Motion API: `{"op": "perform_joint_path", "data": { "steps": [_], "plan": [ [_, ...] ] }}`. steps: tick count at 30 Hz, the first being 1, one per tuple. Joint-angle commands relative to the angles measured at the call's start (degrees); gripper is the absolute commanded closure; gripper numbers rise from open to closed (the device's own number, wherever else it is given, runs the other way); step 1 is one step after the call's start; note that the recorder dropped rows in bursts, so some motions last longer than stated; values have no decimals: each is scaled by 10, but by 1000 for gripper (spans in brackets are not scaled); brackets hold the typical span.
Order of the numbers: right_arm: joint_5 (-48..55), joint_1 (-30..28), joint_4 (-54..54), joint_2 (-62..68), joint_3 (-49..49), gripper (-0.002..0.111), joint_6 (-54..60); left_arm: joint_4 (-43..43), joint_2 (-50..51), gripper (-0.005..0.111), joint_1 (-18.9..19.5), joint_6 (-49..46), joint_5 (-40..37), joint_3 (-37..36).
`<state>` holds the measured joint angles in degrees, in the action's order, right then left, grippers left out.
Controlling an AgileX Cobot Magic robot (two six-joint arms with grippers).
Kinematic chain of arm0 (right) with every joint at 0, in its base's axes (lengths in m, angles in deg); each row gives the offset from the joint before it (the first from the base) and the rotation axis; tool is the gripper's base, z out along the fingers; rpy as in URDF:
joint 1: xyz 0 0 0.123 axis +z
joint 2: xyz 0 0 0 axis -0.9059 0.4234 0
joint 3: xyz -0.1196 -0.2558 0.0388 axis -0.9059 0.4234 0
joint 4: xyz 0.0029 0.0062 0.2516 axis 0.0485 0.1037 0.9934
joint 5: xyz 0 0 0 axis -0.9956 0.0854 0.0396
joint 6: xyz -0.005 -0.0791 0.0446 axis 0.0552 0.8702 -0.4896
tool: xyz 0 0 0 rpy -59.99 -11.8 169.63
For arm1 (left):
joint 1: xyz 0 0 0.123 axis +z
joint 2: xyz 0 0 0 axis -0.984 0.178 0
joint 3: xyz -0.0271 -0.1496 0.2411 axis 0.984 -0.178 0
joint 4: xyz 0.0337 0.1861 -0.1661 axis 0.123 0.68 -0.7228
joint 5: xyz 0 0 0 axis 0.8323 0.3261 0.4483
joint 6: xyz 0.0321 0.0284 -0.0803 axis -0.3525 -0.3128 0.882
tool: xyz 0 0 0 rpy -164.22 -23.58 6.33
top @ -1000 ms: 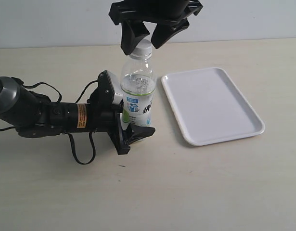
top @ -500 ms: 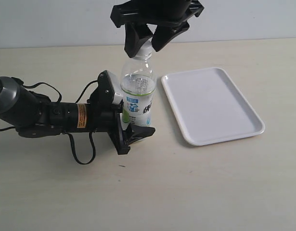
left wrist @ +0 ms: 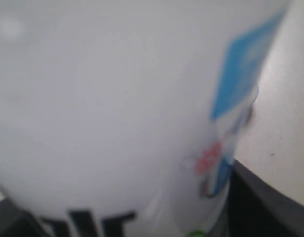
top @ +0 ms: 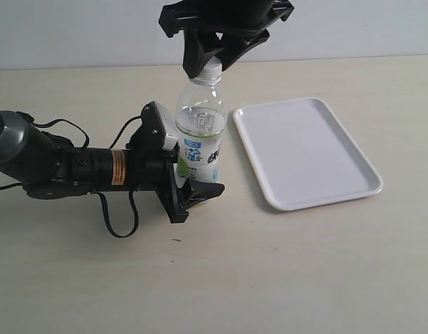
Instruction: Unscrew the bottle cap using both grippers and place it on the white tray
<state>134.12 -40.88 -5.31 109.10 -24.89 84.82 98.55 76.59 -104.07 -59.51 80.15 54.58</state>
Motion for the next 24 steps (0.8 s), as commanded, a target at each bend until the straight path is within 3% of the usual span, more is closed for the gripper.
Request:
{"op": "perform_joint_path", "data": {
  "steps": [1,9,24],
  "plan": [
    [3,-1,-4,-3,-5,74,1,-2,-9,107,-3,4,10,2],
    [4,-1,0,-3,-5,108,74,-2,-9,107,-3,4,10,2],
    [27,-1,5,-3,-5,108,536,-2,-9,107,-3,2,13,2]
  ]
}}
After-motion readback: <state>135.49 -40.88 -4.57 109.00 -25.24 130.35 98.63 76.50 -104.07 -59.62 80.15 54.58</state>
